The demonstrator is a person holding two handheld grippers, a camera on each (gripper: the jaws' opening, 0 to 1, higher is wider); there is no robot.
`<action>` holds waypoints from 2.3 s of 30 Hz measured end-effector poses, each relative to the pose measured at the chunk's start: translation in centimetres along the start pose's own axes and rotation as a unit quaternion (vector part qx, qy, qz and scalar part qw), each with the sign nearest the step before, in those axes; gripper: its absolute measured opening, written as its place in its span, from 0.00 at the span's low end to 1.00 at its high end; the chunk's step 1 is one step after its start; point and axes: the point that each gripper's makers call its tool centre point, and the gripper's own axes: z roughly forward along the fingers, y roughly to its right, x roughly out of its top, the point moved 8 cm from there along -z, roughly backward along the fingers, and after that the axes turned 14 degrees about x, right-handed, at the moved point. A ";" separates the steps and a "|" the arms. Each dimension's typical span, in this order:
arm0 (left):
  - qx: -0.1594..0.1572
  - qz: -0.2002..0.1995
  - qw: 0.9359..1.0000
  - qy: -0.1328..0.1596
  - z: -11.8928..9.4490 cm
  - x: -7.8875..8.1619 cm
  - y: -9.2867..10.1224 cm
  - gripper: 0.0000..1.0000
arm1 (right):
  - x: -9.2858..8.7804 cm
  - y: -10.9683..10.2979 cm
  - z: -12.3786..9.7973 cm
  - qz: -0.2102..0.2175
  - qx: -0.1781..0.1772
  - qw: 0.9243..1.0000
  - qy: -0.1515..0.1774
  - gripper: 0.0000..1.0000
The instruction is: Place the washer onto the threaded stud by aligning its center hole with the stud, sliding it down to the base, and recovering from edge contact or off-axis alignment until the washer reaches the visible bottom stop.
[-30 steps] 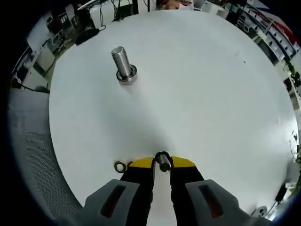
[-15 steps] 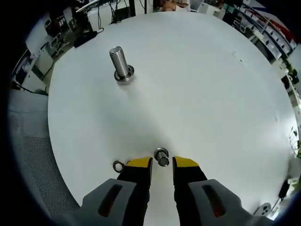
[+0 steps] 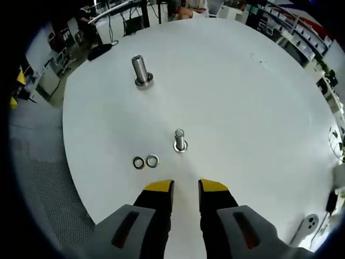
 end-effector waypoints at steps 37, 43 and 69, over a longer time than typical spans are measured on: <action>0.008 0.031 0.999 -0.006 0.1 0.0 0.4 0.18 | -1.8 -2.0 1.2 -0.050 0.047 0.998 0.001 0.23; 0.003 0.034 0.999 -0.009 0.2 -0.1 0.5 0.18 | -1.6 -1.9 1.7 -0.044 0.056 0.997 0.006 0.22; 0.016 0.009 1.000 -0.024 0.3 -0.6 -0.2 0.17 | -1.3 -1.9 2.8 -0.128 0.062 0.989 -0.029 0.19</action>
